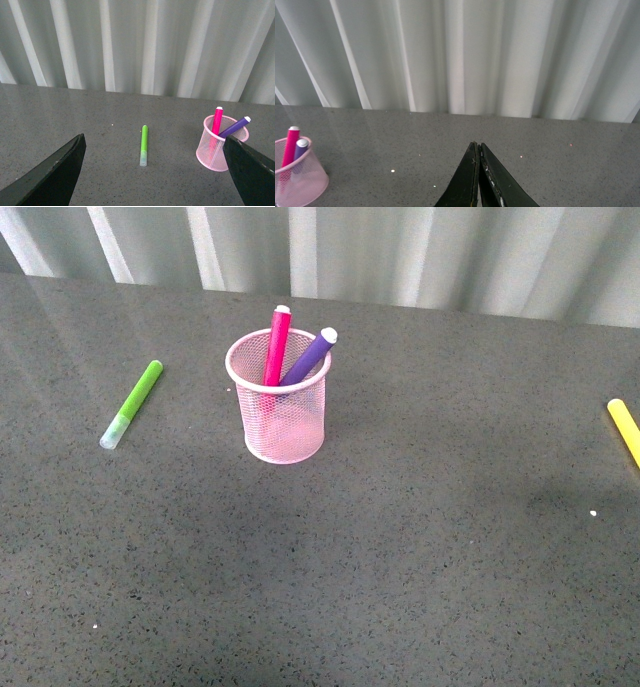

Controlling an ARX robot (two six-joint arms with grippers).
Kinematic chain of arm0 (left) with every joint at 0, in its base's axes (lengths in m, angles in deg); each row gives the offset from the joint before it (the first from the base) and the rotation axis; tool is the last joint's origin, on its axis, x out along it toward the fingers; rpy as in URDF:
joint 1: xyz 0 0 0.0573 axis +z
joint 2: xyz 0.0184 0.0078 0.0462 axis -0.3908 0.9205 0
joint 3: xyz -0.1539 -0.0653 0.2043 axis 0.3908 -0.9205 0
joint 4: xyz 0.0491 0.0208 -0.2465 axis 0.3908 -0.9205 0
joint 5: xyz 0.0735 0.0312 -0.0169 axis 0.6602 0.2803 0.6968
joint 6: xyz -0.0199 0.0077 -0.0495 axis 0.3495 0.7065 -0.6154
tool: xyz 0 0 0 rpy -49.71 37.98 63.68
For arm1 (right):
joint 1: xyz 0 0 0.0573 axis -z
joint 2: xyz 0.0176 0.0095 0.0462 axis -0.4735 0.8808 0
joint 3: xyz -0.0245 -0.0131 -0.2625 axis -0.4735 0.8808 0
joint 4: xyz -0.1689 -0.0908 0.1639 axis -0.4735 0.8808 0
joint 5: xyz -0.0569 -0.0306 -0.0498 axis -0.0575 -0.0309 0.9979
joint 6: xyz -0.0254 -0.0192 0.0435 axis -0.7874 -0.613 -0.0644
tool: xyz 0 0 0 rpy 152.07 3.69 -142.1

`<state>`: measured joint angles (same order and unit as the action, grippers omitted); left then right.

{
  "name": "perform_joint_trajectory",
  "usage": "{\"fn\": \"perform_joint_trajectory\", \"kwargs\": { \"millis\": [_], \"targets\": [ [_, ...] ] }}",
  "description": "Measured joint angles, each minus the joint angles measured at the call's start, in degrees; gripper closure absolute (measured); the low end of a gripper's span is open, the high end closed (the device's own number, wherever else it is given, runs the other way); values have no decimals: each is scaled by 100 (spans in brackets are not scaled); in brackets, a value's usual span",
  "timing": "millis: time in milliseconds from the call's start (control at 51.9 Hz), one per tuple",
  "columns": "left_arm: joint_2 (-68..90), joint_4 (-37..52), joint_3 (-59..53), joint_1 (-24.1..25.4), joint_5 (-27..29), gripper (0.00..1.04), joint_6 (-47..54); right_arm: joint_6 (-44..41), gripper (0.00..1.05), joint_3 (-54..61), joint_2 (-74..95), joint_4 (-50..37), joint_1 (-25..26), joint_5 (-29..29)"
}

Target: Insert purple and pink pens into pink cup

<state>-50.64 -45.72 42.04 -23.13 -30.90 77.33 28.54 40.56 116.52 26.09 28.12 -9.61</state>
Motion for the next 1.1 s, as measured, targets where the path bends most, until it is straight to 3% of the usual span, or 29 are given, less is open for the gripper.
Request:
{"fn": "perform_joint_trajectory", "kwargs": {
  "millis": [424,983,1098],
  "targets": [
    [0,0,0,0,0,7,0,0,101,7,-1283,1209,0,2],
    [0,0,0,0,2,7,0,0,101,7,-2269,2190,0,2],
    [0,0,0,0,2,7,0,2,101,2,-2981,3106,0,2]
  ]
}}
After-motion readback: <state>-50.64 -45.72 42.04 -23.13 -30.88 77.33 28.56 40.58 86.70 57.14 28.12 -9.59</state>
